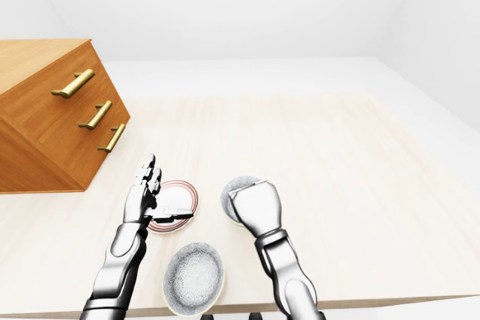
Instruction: Stack the bowl at the front on the bowl in the middle.
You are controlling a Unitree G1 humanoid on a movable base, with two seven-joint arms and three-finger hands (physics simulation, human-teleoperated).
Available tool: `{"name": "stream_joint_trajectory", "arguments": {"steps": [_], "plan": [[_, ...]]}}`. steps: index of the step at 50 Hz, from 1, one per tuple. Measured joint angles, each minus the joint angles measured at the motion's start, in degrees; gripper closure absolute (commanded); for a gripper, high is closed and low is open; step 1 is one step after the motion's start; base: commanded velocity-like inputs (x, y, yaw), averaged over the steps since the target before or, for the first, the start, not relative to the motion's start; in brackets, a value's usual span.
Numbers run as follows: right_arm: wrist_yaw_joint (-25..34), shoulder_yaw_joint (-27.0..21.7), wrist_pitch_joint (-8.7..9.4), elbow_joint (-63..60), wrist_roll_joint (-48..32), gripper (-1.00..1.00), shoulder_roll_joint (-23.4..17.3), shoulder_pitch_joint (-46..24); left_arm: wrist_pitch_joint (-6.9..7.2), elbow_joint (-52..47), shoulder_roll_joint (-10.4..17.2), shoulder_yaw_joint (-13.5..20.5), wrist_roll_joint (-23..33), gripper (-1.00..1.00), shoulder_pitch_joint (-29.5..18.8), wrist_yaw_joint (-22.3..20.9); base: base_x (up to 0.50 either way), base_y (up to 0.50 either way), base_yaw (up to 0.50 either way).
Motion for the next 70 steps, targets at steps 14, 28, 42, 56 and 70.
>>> {"name": "stream_joint_trajectory", "arguments": {"steps": [14,28,42,56,70], "plan": [[-0.2,0.2,0.00,0.1,-0.1,1.00,0.0,0.0,-0.17,0.0,0.0,0.0,0.1,-1.00,0.0,0.1,0.00,0.00,0.00],[0.6,0.0,0.00,-0.9,-0.5,-1.00,0.0,0.3,-0.69,0.1,0.0,0.0,0.5,-1.00,0.1,0.2,0.00,0.00,0.00],[8.3,-3.7,0.00,-8.8,-1.8,-1.00,-0.6,1.0,-1.54,0.5,0.1,0.0,1.0,-1.00,0.0,0.5,0.00,0.00,0.00],[17.8,-11.2,0.00,-20.5,-1.1,-1.00,0.0,0.3,-2.69,1.0,0.1,0.1,1.6,-1.00,-0.2,1.0,0.00,0.00,0.00],[20.1,-13.1,0.00,-24.0,-0.8,-1.00,0.6,0.1,-3.17,1.1,0.2,0.0,1.9,-1.00,-0.2,1.1,0.00,0.00,0.00]]}}
